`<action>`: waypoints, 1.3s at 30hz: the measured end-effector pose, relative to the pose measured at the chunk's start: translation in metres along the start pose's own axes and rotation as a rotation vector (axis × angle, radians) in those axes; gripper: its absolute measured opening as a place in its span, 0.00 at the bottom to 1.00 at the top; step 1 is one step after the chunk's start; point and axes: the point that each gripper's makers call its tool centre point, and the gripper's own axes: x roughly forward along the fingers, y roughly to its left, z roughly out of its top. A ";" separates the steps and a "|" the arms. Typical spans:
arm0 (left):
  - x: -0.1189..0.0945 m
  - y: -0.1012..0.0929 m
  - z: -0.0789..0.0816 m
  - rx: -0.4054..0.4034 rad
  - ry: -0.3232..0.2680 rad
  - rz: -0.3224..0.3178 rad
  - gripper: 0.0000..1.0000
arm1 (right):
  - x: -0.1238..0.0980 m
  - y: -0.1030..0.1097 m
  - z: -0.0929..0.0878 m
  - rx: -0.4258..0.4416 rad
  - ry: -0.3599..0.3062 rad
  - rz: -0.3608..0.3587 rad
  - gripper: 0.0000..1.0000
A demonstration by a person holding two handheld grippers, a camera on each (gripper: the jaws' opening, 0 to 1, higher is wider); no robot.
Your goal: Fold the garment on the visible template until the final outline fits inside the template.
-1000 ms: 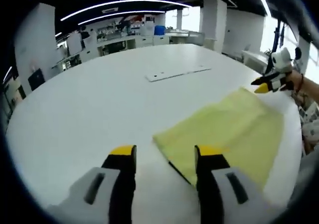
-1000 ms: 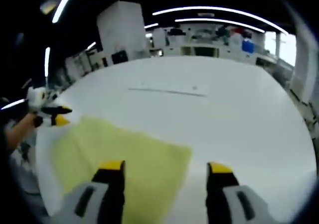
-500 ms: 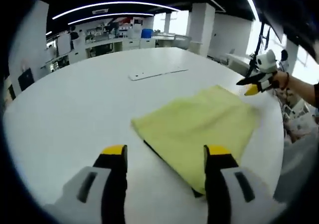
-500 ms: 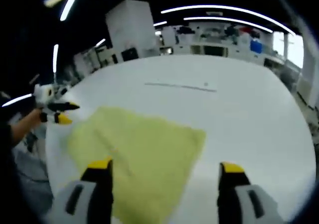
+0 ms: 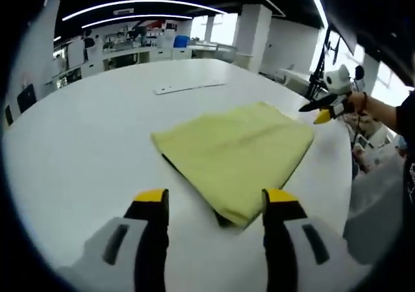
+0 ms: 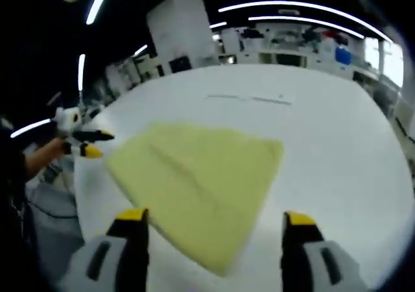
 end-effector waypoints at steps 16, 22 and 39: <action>-0.002 -0.023 -0.028 0.004 0.023 -0.025 0.27 | -0.005 0.010 -0.038 -0.069 0.027 -0.001 0.61; 0.003 -0.026 -0.035 -0.075 0.014 -0.050 0.18 | -0.006 0.009 -0.045 -0.067 0.028 -0.003 0.43; 0.007 -0.027 -0.040 -0.105 0.008 -0.059 0.02 | -0.007 0.002 -0.051 -0.060 0.016 -0.031 0.07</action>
